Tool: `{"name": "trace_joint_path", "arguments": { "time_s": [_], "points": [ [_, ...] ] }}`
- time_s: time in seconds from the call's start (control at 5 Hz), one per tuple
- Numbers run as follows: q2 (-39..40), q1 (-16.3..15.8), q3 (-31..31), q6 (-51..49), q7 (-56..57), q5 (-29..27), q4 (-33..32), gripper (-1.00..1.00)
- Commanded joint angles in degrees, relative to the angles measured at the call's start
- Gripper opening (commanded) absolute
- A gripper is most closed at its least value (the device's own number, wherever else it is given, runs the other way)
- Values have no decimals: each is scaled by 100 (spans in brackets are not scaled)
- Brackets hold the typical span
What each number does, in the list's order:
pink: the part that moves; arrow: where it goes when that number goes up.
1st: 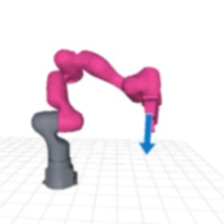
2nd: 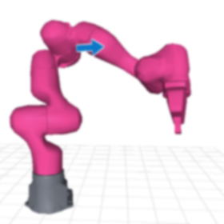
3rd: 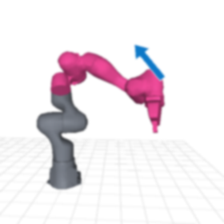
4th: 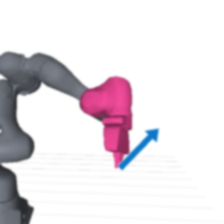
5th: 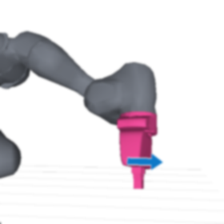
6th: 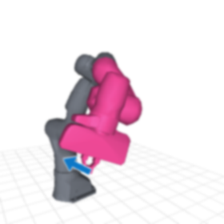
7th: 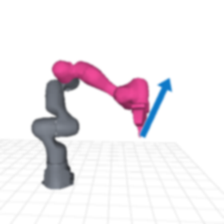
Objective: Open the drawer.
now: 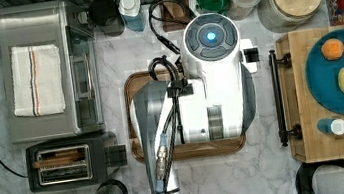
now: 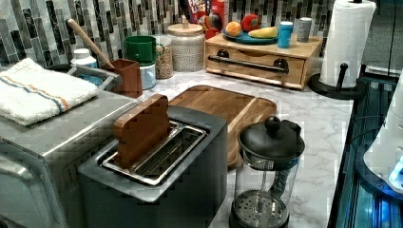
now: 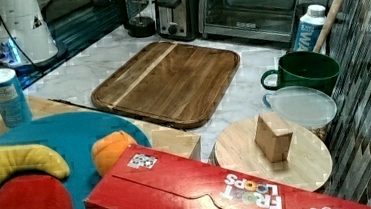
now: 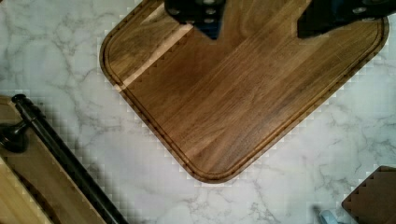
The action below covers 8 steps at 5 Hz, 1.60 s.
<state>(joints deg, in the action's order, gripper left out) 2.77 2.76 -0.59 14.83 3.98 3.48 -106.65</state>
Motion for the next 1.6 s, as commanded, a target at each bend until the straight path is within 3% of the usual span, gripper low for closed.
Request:
{"name": "trace_joint_path", "arguments": {
  "time_s": [0.2,0.6,0.8,1.0,1.2,1.6],
  "points": [
    [20,11,8,3,11,3,1,100],
    [-157,178,54,393,1172,287,-411,100],
    [-285,-133,584,660,2128,515,-654,100],
    [-229,246,465,650,3072,499,-667,100],
    [-327,271,674,1138,3736,635,-946,100],
    [-225,613,849,1542,5112,600,-1102,100]
  ]
}}
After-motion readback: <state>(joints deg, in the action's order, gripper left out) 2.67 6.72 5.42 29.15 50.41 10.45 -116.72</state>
